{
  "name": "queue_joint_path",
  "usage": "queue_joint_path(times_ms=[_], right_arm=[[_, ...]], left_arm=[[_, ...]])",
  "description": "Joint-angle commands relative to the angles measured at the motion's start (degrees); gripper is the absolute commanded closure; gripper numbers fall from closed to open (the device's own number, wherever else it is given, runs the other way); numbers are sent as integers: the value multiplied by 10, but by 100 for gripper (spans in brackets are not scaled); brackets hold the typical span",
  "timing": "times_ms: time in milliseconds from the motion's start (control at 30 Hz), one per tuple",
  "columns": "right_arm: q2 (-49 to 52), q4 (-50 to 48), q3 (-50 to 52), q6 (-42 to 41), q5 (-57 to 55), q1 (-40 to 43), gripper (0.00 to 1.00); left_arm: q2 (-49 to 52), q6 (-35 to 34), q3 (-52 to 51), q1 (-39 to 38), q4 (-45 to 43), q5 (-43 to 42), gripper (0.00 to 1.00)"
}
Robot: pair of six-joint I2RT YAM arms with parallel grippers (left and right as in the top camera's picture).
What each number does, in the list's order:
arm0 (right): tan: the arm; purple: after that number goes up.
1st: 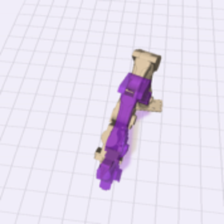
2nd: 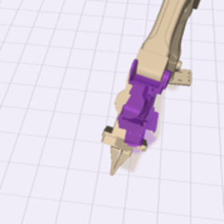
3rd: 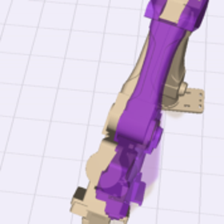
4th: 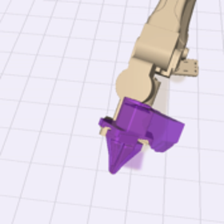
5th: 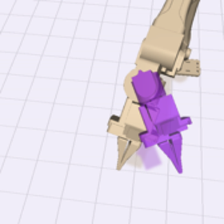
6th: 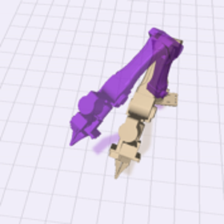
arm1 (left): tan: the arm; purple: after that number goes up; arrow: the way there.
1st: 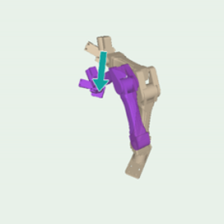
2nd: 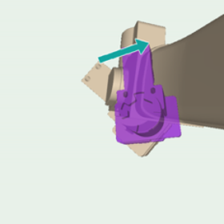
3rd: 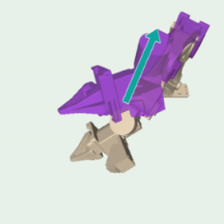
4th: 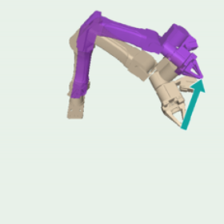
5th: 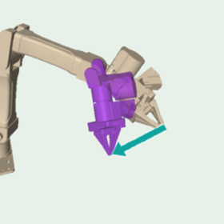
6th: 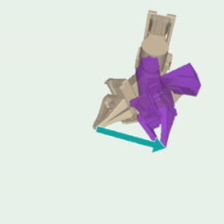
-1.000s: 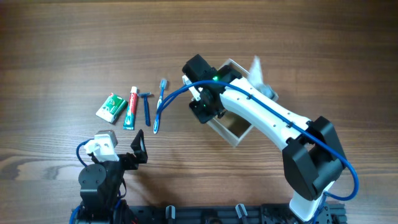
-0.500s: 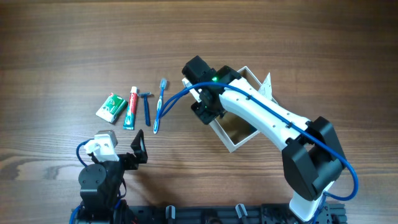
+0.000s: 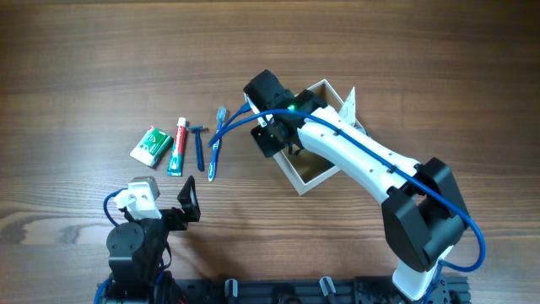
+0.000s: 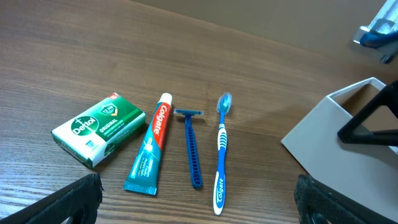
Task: Pack container
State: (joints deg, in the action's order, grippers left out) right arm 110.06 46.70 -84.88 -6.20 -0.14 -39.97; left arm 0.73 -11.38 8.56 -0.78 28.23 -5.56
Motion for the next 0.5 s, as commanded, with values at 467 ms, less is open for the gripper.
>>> queue_joint_path(times_ms=[467], right_arm=[[5,-69,-3,-400,12,-1,96]], left_arm=[[-4,5,-5,4,0,-13,0]])
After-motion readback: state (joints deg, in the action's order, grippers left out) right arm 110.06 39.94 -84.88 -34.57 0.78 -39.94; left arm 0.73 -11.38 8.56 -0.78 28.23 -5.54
